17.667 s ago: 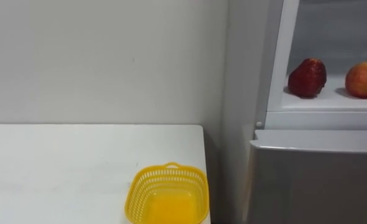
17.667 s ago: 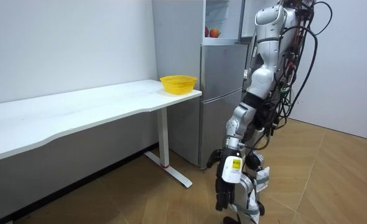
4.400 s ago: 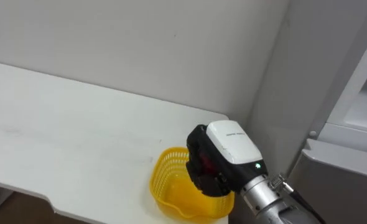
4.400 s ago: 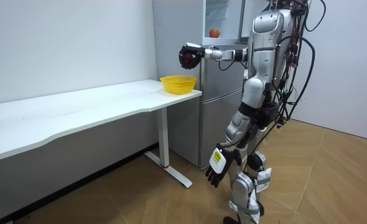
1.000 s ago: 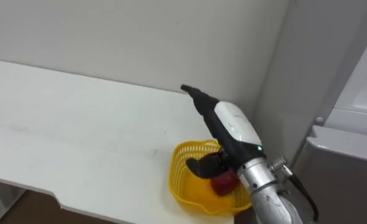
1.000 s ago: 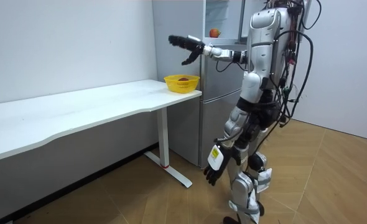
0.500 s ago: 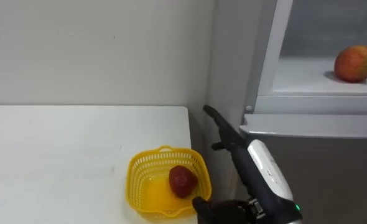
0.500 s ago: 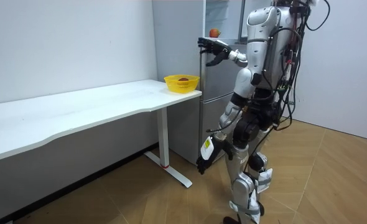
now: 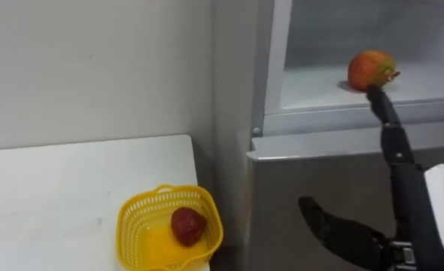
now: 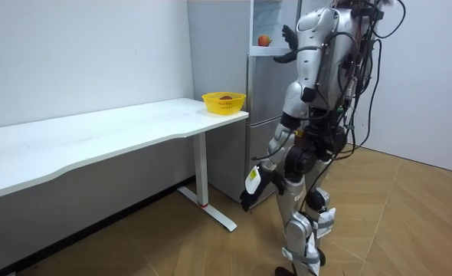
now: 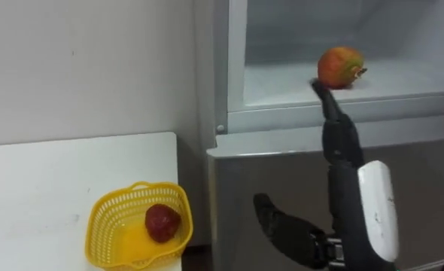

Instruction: Retrieve from the upper fridge

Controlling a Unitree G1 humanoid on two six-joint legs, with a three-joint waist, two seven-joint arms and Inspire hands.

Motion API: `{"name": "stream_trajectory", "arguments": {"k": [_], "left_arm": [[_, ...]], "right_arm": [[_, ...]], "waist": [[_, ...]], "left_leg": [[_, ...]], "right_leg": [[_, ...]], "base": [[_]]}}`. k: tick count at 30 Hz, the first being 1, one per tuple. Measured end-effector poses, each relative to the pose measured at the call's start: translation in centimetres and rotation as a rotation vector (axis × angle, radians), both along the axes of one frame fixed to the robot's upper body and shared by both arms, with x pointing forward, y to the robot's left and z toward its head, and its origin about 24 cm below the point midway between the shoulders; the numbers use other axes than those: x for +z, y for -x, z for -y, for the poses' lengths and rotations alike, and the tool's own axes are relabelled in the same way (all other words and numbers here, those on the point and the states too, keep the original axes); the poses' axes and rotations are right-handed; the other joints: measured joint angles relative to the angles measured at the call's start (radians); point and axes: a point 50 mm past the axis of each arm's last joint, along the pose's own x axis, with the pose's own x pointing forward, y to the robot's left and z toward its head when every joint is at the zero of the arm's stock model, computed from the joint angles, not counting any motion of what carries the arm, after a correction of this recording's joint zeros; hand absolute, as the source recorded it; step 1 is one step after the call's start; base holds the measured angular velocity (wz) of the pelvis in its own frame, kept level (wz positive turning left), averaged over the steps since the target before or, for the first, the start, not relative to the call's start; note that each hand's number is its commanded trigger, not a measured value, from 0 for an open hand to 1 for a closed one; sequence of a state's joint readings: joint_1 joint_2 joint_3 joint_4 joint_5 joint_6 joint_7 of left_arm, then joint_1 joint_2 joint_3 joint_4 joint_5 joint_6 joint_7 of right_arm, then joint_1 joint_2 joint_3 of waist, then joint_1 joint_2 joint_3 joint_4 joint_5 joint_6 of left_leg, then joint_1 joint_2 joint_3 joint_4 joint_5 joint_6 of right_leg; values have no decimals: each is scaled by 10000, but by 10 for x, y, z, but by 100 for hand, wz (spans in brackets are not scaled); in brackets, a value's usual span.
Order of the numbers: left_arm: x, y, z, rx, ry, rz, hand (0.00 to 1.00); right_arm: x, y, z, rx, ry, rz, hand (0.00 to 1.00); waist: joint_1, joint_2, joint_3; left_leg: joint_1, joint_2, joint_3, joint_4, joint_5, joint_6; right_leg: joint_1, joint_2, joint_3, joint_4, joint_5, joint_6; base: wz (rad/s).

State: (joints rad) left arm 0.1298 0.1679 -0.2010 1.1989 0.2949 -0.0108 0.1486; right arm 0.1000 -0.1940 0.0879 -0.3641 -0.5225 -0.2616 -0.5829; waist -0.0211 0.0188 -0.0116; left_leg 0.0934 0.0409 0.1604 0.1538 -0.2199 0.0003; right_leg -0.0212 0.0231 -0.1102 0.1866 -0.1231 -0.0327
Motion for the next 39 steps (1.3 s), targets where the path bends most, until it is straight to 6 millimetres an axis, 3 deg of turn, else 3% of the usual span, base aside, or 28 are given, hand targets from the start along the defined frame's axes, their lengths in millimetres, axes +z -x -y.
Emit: {"name": "stream_trajectory", "arguments": {"k": [8,14,19,30,39], "left_arm": [[1,1,-6,104,-250,107,0],[2,7,-11,362,-347,-5,0],[3,7,-14,414,-372,-3,0],[7,-2,-22,55,-394,113,0],[9,-5,-28,276,-342,-12,0]], "right_arm": [[15,4,11,-991,-576,1451,0],[22,8,22,-1948,-543,2410,0],[28,5,38,-2431,-289,2688,0],[36,-35,80,-3150,-2010,1894,0],[60,-63,94,-3094,-2264,1862,0]], "waist": [[-3,-473,29],[-21,-579,111],[-75,-662,126],[-14,-1155,167],[91,-1253,145]], "left_leg": [[133,-8,37,-17,0,0],[202,-13,-11,-32,-3,1],[196,-11,-122,-91,-5,2],[37,-12,-334,-5,1,0],[50,-1,-464,-8,1,0]], "right_leg": [[55,-4,2,3,-5,4],[206,-13,-48,-36,-17,20],[266,-19,-179,-72,-17,21],[185,-32,-329,-120,-41,18],[238,-42,-447,-127,-39,15]], "base": [[-2],[4],[8],[5],[2]]}}
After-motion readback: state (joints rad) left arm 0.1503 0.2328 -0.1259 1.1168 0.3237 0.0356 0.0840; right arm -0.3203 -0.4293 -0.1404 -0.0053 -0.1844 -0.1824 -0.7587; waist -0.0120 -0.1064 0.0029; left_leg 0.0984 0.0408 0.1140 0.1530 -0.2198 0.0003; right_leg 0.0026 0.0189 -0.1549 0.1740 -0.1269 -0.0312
